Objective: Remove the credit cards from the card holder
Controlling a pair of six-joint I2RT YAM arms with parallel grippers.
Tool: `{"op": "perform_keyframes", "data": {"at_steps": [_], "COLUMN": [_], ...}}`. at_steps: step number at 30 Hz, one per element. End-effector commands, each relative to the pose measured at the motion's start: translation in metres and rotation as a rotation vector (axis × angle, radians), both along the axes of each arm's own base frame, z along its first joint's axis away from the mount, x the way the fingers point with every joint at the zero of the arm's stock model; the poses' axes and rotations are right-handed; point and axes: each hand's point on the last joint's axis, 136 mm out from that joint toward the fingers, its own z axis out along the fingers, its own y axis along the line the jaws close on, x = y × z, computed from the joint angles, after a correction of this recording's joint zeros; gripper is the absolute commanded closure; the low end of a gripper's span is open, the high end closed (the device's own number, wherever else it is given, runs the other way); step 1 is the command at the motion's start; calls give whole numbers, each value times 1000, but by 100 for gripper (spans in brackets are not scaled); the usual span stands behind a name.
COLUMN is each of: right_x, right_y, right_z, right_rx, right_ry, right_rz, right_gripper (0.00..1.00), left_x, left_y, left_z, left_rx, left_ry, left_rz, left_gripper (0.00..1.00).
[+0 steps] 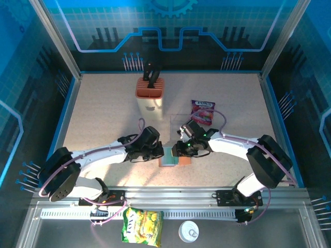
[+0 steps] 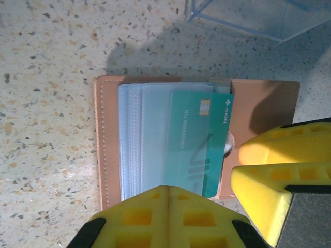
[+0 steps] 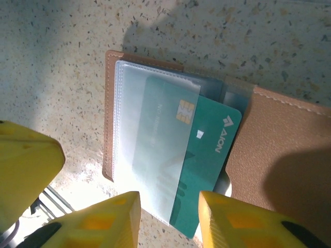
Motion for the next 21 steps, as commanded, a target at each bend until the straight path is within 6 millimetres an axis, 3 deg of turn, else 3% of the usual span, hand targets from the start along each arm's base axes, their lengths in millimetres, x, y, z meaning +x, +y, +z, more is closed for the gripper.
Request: {"op": "perform_keyframes", "data": {"at_steps": [1,9,17,21], "right_x": [-2,0,0,0], "right_y": [-4,-11,-13,-12], "right_z": [6,4,-10,-15], "right_rx": [53,109,110,114], "right_ry": [10,37,75,88], "right_rz": [2,-39,-57,-56], "right_gripper": [65,65,67,68], "left_x": [4,9,4,0], "left_y": [-17,-31,-33,-25], "left_z": [7,-9,-31,-39], "left_rx": [-20,-3,6,40], "left_ry": [-23,16,59,76], "left_rz": [-57,-84,-104,-86], "left_gripper": [99,100,100,100]}}
